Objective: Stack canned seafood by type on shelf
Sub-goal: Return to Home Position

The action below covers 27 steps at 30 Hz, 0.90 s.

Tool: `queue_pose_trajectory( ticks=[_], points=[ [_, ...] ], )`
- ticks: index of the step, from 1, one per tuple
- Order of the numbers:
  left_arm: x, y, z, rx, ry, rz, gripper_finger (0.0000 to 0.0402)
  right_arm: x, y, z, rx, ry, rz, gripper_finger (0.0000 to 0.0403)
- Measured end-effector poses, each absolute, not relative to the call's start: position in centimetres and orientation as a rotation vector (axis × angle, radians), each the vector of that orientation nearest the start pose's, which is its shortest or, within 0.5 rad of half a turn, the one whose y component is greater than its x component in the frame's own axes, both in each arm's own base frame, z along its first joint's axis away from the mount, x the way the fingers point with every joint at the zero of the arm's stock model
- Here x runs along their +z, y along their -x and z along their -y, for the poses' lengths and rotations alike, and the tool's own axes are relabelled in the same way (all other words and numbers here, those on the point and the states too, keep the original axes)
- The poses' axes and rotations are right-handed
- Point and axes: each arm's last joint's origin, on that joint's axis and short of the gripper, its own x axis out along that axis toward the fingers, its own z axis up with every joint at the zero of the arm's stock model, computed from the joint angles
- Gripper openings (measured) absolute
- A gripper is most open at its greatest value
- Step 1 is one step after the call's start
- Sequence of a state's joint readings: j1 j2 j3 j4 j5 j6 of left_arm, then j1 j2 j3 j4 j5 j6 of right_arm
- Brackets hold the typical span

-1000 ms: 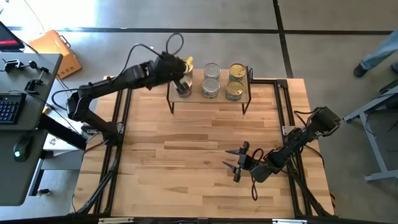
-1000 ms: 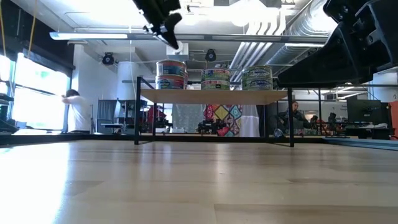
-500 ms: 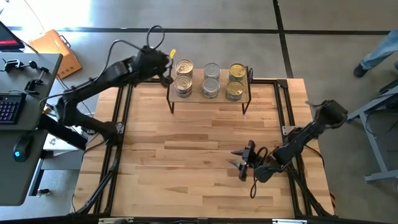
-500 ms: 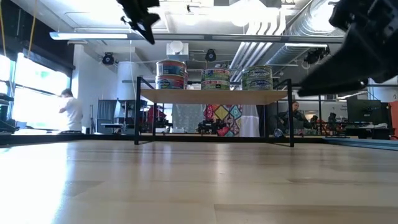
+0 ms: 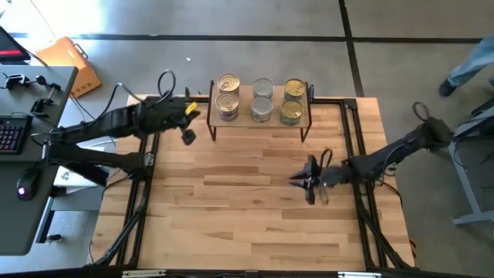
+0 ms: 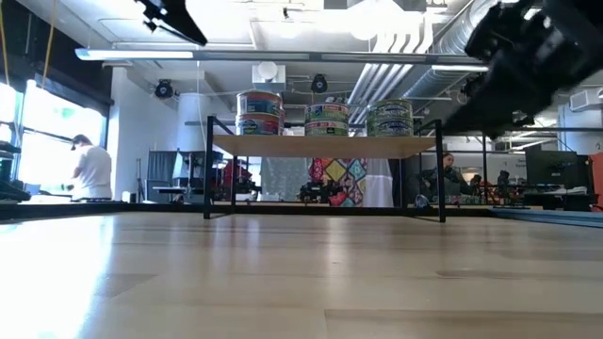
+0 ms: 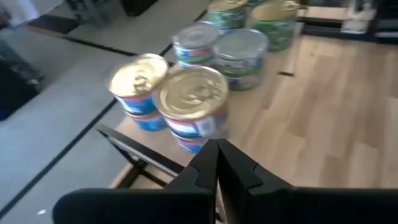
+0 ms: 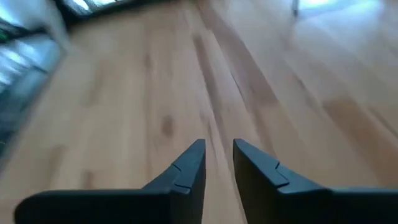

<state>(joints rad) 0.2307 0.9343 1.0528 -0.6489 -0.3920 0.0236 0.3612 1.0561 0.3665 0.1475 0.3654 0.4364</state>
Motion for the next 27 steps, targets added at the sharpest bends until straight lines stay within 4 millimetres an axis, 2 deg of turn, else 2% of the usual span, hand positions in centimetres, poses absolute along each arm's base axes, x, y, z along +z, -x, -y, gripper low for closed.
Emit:
queue_pose_trajectory(
  ticks=[5, 11, 22, 27],
  points=[
    [34.4, -16.1, -3.9, 0.55, -0.058, -0.525, 0.0, 18.8, -17.8, -3.1, 0.024, -0.242, -0.329, 0.0061],
    [32.9, -14.6, -3.6, 0.556, -0.023, -0.482, 0.0, 18.5, -15.7, -1.3, 0.108, -0.222, -0.242, 0.0059],
    [30.1, -12.7, -3.1, 0.508, 0.055, -0.419, 0.0, 16.6, -12.4, -0.6, 0.162, -0.258, -0.091, 0.0058],
    [28.7, -12.4, -2.7, 0.392, 0.086, -0.349, 0.0, 16.3, -11.7, -0.8, 0.222, -0.239, -0.085, 0.0058]
  ],
)
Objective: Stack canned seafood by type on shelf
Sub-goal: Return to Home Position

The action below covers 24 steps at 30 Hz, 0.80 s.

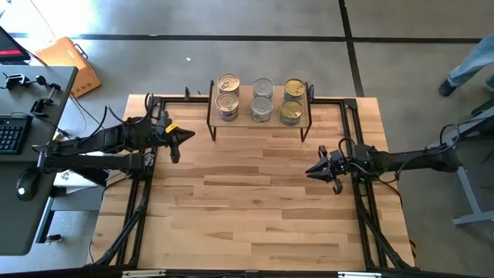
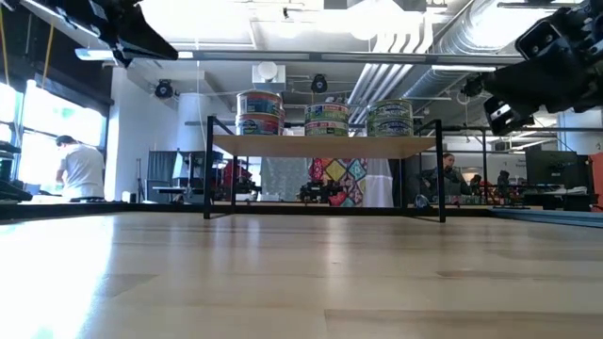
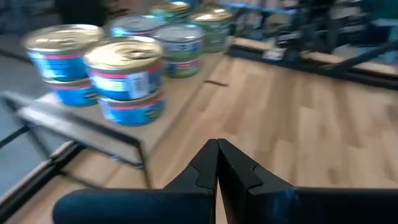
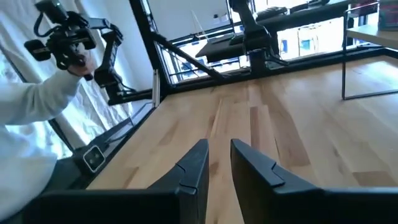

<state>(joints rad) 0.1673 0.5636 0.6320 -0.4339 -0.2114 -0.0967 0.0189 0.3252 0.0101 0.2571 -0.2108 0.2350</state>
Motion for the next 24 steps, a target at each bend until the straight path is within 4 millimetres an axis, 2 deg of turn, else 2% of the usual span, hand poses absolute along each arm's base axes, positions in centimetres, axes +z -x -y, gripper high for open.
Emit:
queue_pose_trajectory(
  ticks=[5, 9, 12, 17, 21, 24],
  points=[
    [26.4, -11.9, -2.0, 0.282, 0.084, -0.278, 0.0, 16.3, -11.6, -1.2, 0.26, -0.202, -0.091, 0.0058],
    [24.0, -11.6, -1.4, 0.229, 0.065, -0.15, 0.0, 16.2, -11.5, -1.9, 0.36, -0.139, -0.1, 0.0058],
    [22.1, -11.4, -1.1, 0.201, 0.065, -0.079, 0.0, 16.2, -11.5, -2.1, 0.355, -0.125, -0.096, 0.0058],
    [19.5, -10.8, -0.8, 0.182, 0.041, -0.068, 0.0, 16.0, -11.4, -2.4, 0.381, -0.126, -0.117, 0.0059],
    [18.5, -10.2, -1.0, 0.155, 0.052, -0.032, 0.0, 15.8, -11.3, -2.2, 0.366, -0.161, -0.144, 0.0059],
    [18.5, -9.6, -1.1, 0.151, 0.064, 0.0, 0.0, 15.8, -11.0, -2.1, 0.358, -0.165, -0.148, 0.0059]
  ],
)
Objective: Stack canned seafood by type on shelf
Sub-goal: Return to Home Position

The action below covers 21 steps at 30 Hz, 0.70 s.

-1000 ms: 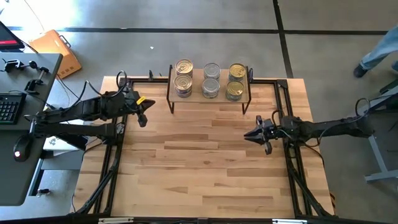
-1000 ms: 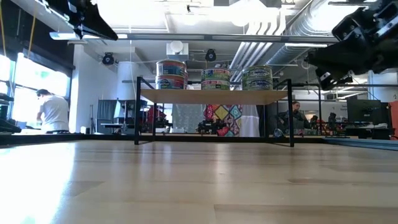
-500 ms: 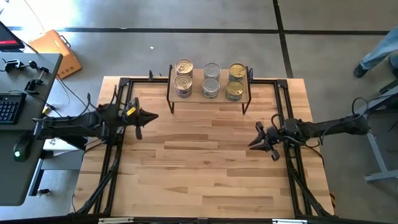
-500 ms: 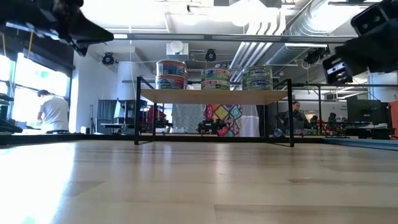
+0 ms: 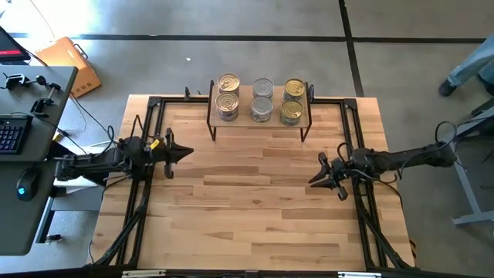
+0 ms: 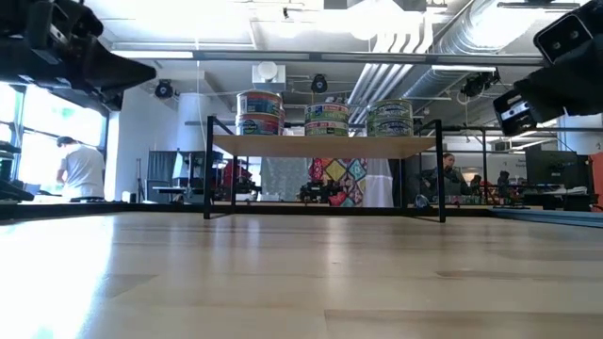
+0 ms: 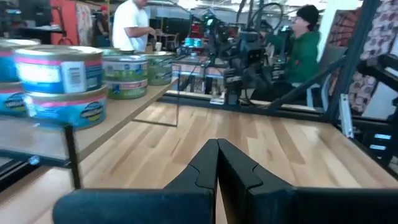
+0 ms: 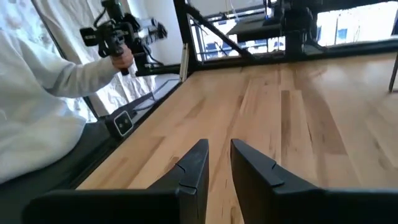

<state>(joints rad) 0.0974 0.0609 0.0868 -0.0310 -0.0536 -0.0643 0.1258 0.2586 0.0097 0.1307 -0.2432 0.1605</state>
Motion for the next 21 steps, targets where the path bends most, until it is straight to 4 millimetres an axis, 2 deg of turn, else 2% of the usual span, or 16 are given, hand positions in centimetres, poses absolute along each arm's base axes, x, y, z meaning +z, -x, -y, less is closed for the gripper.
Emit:
queue_pose_trajectory(
  ticks=[6, 12, 21],
  points=[
    [18.2, -9.2, -1.2, 0.164, 0.064, -0.011, 0.0, 16.3, -10.6, -2.0, 0.354, -0.128, -0.078, 0.0059],
    [16.8, -9.7, -1.2, 0.135, 0.053, 0.014, 0.0, 16.8, -10.3, -1.9, 0.338, -0.07, -0.014, 0.0059],
    [16.7, -9.8, -1.1, 0.102, -0.045, -0.005, 0.0, 16.4, -10.3, -1.8, 0.312, -0.071, -0.049, 0.0059]
  ],
)
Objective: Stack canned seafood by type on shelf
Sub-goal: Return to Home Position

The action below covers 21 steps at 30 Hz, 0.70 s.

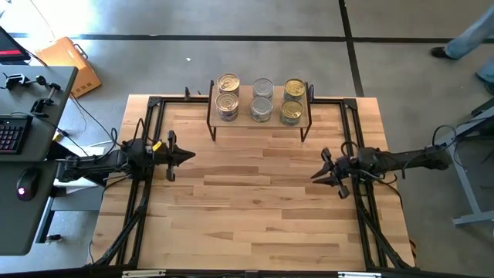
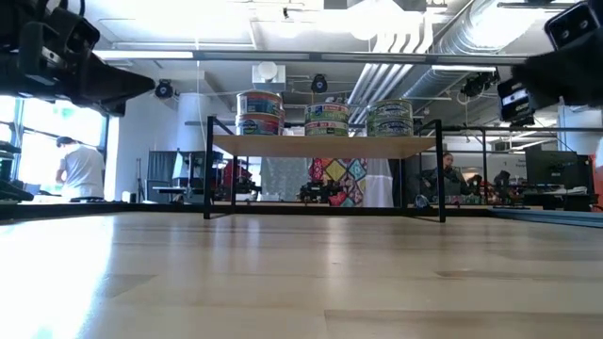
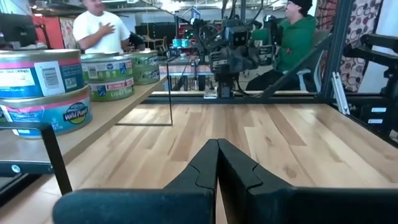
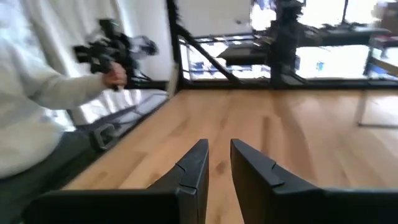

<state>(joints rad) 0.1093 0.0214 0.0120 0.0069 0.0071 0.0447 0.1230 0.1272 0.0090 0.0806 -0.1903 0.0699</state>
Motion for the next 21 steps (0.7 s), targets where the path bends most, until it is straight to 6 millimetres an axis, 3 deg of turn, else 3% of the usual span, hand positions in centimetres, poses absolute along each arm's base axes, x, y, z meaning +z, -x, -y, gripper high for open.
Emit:
queue_pose_trajectory(
  ticks=[7, 16, 21],
  points=[
    [16.64, -9.78, -1.06, 0.103, -0.054, -0.008, 0.0, 15.7, -10.45, -1.24, 0.097, -0.163, -0.123, 0.0059],
    [16.64, -9.78, -1.06, 0.105, -0.037, -0.007, 0.0, 15.7, -10.45, -1.23, 0.091, -0.193, -0.125, 0.0059],
    [16.64, -9.78, -1.07, 0.107, -0.037, -0.007, 0.0, 16.36, -10.32, -0.84, 0.014, -0.062, -0.095, 0.0059]
  ],
)
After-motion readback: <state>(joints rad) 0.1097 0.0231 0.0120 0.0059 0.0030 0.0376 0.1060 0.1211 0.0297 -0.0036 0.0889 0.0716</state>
